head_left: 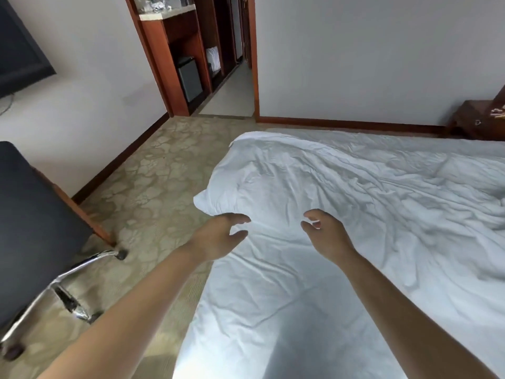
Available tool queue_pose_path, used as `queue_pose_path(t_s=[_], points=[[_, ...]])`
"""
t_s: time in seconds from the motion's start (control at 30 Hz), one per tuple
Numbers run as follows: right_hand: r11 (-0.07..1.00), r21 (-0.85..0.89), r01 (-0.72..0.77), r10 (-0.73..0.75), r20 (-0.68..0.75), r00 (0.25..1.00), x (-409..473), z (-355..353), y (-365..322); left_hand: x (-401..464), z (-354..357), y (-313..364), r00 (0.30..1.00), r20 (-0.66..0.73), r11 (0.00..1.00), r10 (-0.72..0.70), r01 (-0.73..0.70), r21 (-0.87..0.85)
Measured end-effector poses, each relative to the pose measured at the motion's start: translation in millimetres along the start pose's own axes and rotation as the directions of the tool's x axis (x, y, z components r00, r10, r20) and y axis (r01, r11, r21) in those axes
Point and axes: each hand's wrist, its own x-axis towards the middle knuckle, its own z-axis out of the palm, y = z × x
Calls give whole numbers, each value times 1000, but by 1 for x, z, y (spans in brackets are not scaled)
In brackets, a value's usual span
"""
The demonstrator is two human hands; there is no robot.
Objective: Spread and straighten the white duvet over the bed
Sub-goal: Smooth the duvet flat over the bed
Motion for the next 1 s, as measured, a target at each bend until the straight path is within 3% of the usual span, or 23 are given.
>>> queue_pose_path(t_s=[0.27, 0.47, 0.6, 0.7, 1.0], points=[[996, 6, -83, 84, -109, 991, 36, 92, -71, 44, -75, -120, 995, -63, 994, 81, -86, -69], [973, 116, -202, 227, -273, 935, 52, 179, -143, 95, -137, -216, 986, 38, 969, 164, -154, -191], [969, -2, -248, 240, -245, 939, 63, 229, -194, 114, -177, -254, 953, 156, 956, 258, -229, -183], [956, -169, -241, 187, -286, 940, 81, 249, -224, 143, -200, -276, 932, 143, 942, 333, -324, -81], [813, -508, -285, 81, -386, 919, 157, 271, -223, 251, -203, -281, 853, 224, 871, 471, -489, 34]])
